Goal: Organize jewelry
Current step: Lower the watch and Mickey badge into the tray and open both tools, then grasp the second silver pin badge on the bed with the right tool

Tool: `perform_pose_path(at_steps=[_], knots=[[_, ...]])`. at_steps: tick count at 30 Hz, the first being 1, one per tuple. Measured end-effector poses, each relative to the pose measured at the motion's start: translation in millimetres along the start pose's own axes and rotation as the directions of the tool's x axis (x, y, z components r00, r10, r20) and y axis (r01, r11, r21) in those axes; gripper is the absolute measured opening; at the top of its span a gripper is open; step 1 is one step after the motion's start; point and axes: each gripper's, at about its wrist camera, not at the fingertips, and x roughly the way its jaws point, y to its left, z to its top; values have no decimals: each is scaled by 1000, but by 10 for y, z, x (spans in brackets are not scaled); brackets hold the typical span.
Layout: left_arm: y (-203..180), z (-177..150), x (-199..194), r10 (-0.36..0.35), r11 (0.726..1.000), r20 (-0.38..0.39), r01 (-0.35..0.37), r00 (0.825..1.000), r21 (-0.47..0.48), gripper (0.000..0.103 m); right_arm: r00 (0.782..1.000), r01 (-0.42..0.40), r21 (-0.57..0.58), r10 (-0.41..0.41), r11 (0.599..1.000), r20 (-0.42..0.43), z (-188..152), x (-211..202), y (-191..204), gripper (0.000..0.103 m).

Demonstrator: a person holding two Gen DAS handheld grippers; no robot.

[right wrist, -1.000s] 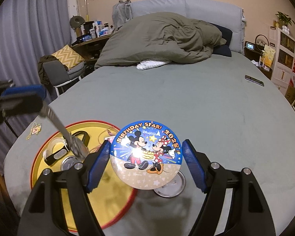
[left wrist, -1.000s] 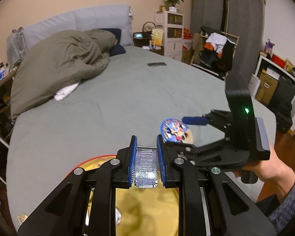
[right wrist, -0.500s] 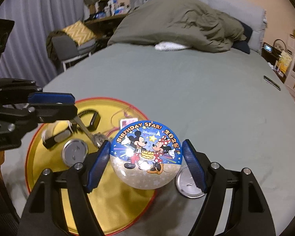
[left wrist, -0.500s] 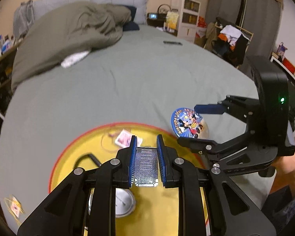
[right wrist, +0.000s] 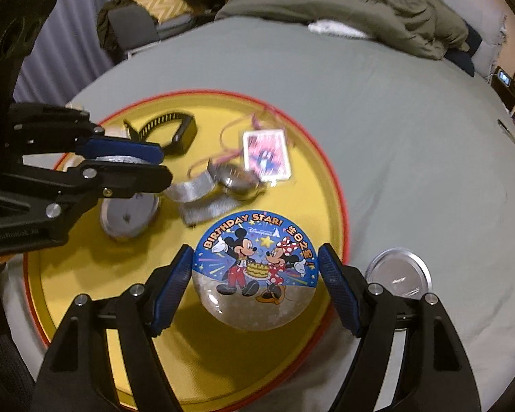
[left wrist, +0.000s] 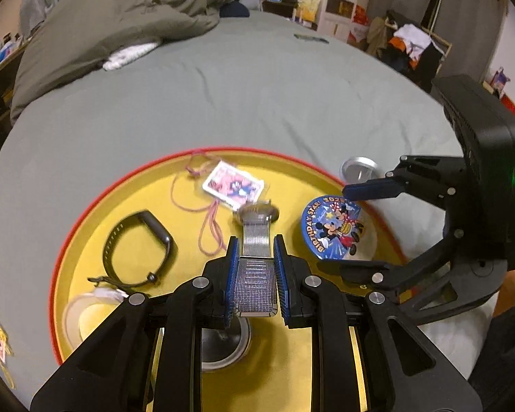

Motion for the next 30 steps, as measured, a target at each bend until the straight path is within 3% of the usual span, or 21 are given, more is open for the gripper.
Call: perform_pose_path(at_steps=[8, 11, 17, 18, 21, 24, 30], knots=[[-5, -149, 223, -2, 1000, -37, 2, 999, 0, 19, 999, -4, -47, 3, 999, -36, -21, 106, 90, 70], [-12, -172, 277, -2, 1000, -48, 3, 999, 14, 9, 998, -2, -56, -2, 998, -59, -36, 174, 87, 70], [-47, -171, 217, 15, 999, -14, -14, 1000, 36, 10, 998, -6, -63, 2, 998, -70, -50, 218, 83, 70], [-43, -172, 213, 13, 999, -14, -13, 1000, 30, 18, 997, -8, -61, 4, 998, -73, -54, 216, 75, 70], [-23, -180, 122, 2, 1000, 22, -2, 1000, 5, 59, 997, -1, -75, -6, 997, -83, -56, 207, 87, 76], [-60, -157, 18, 8, 1000, 56, -9, 998, 12, 74, 997, 1, -95, -9, 996, -78, -81, 154, 104, 79], [-156, -50, -135, 45, 998, 97, -48, 994, 31, 93, 1000, 21, -76, -21, 997, 4, -44, -109, 0, 82]])
